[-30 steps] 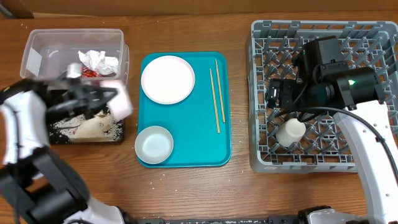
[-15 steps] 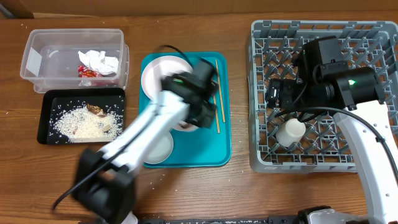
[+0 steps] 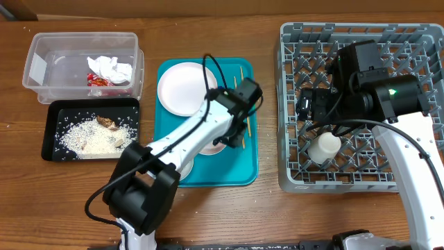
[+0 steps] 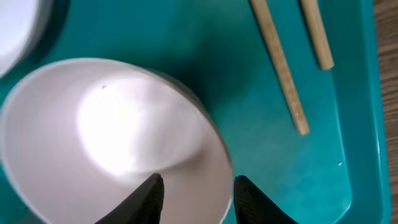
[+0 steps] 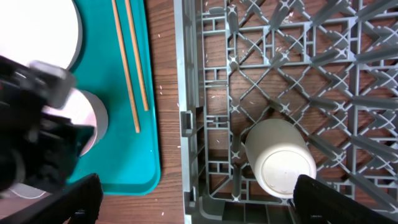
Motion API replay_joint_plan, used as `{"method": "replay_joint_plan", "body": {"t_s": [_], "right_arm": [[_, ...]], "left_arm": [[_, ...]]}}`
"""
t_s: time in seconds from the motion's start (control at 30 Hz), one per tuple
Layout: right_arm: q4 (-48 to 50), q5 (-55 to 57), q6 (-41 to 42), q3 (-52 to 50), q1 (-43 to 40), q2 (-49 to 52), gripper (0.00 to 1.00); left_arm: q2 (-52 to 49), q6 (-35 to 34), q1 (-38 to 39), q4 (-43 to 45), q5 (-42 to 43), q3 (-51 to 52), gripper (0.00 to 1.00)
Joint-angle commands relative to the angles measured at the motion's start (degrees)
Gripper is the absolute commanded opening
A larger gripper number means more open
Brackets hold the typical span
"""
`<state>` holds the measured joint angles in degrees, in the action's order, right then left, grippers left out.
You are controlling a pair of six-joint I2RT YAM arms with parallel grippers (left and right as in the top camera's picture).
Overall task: Sort waste into correct bins and load items into the dishwasher
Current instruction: 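Return the emptied bowl to the teal tray and raise the left arm, then grasp the emptied pink-rimmed bowl on the tray with the right gripper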
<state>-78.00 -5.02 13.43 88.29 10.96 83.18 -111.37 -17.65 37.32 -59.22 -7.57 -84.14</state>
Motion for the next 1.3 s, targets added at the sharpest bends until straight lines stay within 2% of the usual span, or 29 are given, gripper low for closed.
{"method": "replay_joint_plan", "body": {"t_s": [0.0, 0.17, 0.3, 0.4, 0.5, 0.67, 0.9, 0.97, 1.27], "right_arm": [[0.33, 0.44, -0.39, 0.94, -0.15, 0.0, 1.0], [1.6, -0.2, -0.35, 0.94, -0.13, 0.0, 1.0], [9.66, -8.52, 0.35, 0.92, 0.5, 0.46, 1.0], [15.63, -9.66, 3.15, 0.92, 2.19, 1.9, 1.0], [24.61, -9.66, 7.17, 0.92, 6.51, 6.27, 0.94], [36.06, -5.64, 12.17, 0.92, 12.68, 14.19, 0.86], [46.97, -2.1, 15.37, 0.94, 17.7, 26.23, 0.75], [47.34, -2.12, 15.37, 0.94, 18.82, 28.28, 0.71], [28.17, -4.0, 12.52, 0.74, 23.02, 27.3, 0.7]], "left_arm": [[-0.13, -0.37, -4.46, -1.64, -1.18, -8.76, 0.43], [-0.13, -0.52, -9.07, -2.27, 0.13, -14.29, 0.45], [0.28, -3.52, -14.32, -8.15, 0.15, -19.98, 0.45], [1.01, -4.24, -18.4, -12.74, 0.76, -24.9, 0.44], [2.36, -1.62, -25.4, -15.17, 3.23, -30.49, 0.52], [2.6, 2.19, -35.76, -15.67, 10.12, -32.15, 0.54], [2.51, 5.16, -44.04, -17.2, 14.78, -32.15, 0.54], [2.51, 5.46, -44.85, -17.42, 15.13, -32.15, 0.54], [2.51, 5.7, -45.27, -17.46, 15.04, -32.15, 0.56]]}}
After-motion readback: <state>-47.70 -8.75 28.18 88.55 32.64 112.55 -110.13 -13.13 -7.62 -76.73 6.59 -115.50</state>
